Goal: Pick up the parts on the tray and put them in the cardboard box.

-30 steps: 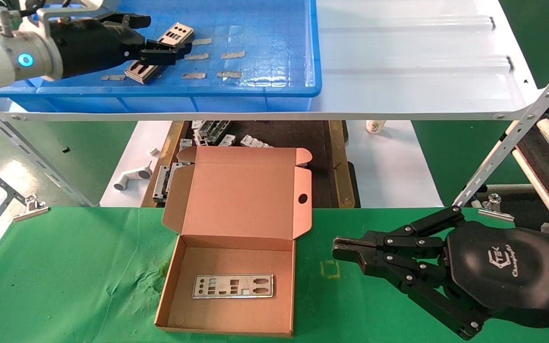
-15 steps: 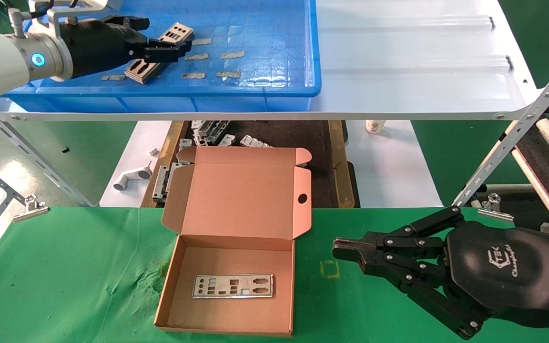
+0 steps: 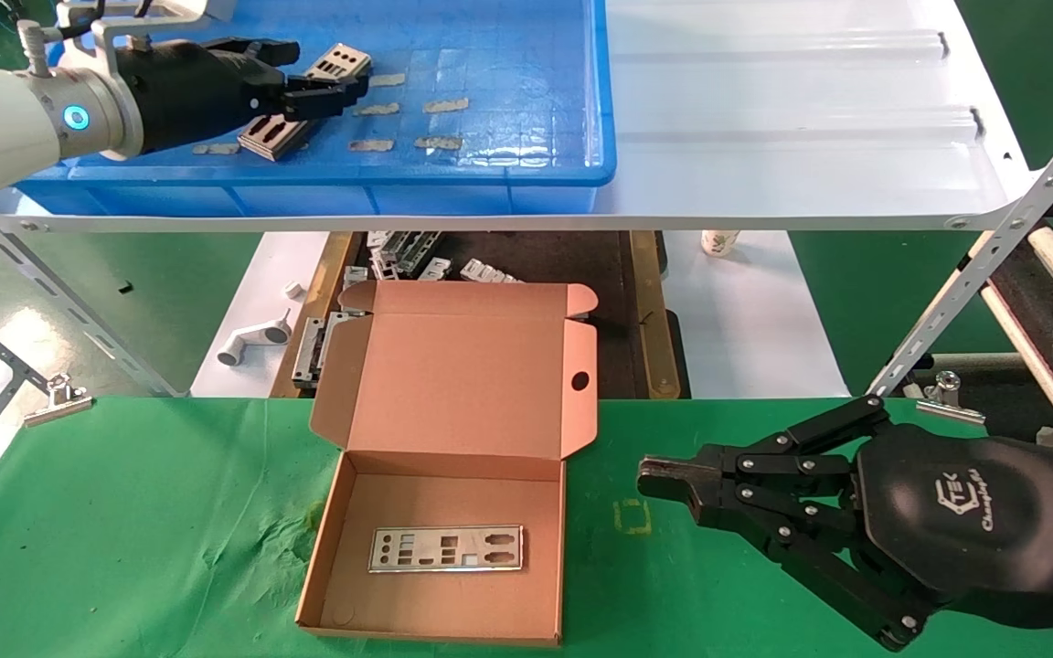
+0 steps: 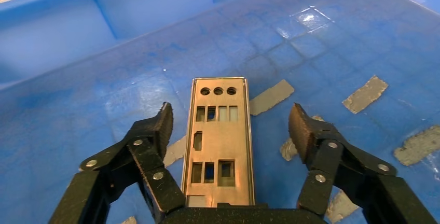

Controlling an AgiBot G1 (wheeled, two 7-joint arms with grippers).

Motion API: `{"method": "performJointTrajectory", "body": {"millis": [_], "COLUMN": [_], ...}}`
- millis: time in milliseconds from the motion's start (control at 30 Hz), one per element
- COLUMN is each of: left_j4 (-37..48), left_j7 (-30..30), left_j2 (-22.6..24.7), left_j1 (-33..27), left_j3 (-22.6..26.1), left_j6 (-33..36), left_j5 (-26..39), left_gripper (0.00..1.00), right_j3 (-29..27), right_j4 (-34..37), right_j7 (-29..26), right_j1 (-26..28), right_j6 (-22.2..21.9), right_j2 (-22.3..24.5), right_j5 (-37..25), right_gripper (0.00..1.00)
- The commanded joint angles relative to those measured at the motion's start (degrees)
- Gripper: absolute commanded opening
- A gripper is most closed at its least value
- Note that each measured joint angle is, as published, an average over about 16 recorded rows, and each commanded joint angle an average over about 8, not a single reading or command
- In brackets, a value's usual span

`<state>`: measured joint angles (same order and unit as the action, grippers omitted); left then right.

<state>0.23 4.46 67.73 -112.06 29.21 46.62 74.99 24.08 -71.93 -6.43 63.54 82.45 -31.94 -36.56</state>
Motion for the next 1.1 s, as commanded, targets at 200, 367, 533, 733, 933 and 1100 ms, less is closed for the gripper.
{"method": "performJointTrajectory", "body": {"millis": [200,367,533,733,933,1100], "left_j4": [0.11,0.02,-0.09,-0.25,-0.67,-1.19], "left_j7": [-0.28,-0.38,-0.37,-0.26,-0.04,0.39], "left_j2": [0.04,0.04,0.04,0.05,-0.20,-0.74], "left_j1": [0.01,-0.03,-0.06,-0.15,-0.71,-1.48], "left_j3": [0.13,0.22,0.30,0.34,0.14,-0.08], "left_j6": [-0.49,-0.57,-0.60,-0.80,-0.48,0.88], "left_j5": [0.18,0.30,0.41,0.46,0.17,-0.15], "left_gripper": [0.00,0.00,0.00,0.00,0.00,0.00], "right_j3": [0.00,0.00,0.00,0.00,0.00,0.00], "right_j4": [0.00,0.00,0.00,0.00,0.00,0.00], "right_j7": [0.00,0.00,0.00,0.00,0.00,0.00], "right_j1": [0.00,0.00,0.00,0.00,0.00,0.00], "right_j6": [0.00,0.00,0.00,0.00,0.00,0.00], "right_j2": [0.00,0.00,0.00,0.00,0.00,0.00], "right_j5": [0.00,0.00,0.00,0.00,0.00,0.00], "right_gripper": [0.00,0.00,0.00,0.00,0.00,0.00]}}
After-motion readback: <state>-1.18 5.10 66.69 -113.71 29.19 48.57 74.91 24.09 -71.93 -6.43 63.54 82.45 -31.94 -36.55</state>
